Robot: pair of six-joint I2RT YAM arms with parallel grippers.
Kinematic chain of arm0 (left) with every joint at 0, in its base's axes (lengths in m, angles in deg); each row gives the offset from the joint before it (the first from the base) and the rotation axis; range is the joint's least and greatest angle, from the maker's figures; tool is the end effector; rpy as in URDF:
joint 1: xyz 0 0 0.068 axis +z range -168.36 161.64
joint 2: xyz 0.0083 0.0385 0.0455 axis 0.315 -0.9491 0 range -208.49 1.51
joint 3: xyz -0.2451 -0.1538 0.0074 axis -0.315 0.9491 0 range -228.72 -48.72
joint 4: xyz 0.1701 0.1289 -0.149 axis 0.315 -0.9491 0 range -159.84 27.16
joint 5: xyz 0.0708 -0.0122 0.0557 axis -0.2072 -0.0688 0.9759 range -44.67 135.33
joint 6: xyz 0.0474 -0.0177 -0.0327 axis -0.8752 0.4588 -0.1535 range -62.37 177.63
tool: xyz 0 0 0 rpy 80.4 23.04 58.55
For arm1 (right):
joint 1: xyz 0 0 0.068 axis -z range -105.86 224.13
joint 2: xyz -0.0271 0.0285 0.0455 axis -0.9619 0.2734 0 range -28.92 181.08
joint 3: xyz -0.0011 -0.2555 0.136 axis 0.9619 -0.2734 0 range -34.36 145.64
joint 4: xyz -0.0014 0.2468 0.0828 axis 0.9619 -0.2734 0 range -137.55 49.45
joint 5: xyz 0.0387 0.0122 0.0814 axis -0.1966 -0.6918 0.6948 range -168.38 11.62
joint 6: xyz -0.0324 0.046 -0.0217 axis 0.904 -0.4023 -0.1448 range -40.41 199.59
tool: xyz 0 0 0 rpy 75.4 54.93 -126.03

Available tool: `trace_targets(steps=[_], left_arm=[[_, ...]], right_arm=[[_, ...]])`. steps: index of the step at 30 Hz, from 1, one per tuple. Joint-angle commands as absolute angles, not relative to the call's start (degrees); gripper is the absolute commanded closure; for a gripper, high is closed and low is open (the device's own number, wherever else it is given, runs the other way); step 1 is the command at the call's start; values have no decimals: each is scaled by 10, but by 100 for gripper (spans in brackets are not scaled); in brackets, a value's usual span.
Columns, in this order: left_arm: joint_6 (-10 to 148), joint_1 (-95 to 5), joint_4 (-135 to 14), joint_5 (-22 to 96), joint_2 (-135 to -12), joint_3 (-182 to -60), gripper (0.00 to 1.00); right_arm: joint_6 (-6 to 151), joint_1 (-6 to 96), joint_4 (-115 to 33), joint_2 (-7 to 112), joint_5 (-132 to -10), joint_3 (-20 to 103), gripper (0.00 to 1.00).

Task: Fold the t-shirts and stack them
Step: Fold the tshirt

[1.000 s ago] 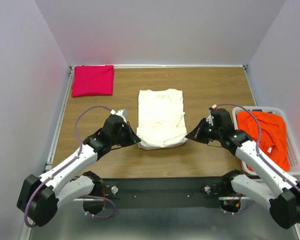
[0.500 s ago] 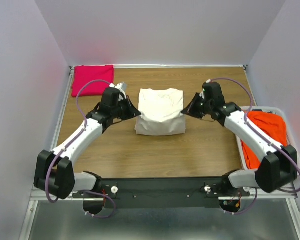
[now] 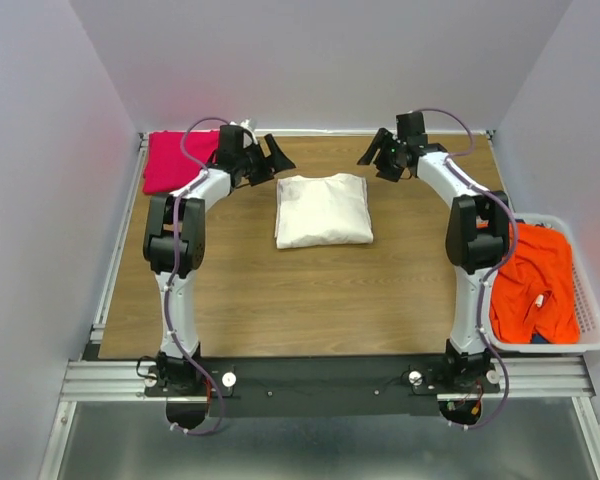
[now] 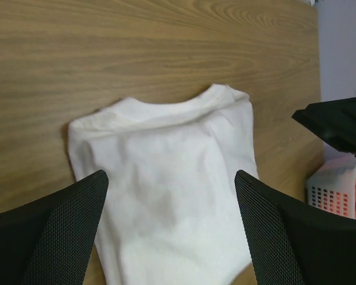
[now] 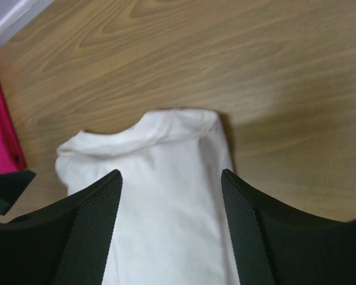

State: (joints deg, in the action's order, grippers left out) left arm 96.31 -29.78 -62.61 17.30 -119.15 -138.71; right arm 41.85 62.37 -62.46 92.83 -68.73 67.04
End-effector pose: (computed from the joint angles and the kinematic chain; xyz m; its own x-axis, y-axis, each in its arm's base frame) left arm 0.4873 -0.1198 0.2252 -0.7451 -0.4123 -0.5242 0.1361 0.6755 -0.7247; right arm 0.4927 0.1102 0.2446 -0.7180 0.4668 -0.5163 0.1479 0.8271 0.5422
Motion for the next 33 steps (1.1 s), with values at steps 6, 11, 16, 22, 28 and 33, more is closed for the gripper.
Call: trace_targets(steps=[6,11,16,22,28,33], left_arm=[[955,-279,-582,180,-1159,-1387,5],[934,-294,-620,248,-1146,-1361,27],[901,-350,-665,327,-1146,-1366,49],[894,-396,-692,373,-1181,-1377,71],[919,-428,-706,398,-1210,-1356,78],[941,-445,-686,382,-1203,-1301,79]], right_arm=[[476,648,-621,934,-694,671,22],[477,627,-610,902,-724,603,31],[498,568,-607,891,-801,576,36],[502,532,-608,910,-859,576,36],[491,515,-607,926,-872,541,36],[479,502,-604,911,-873,477,37]])
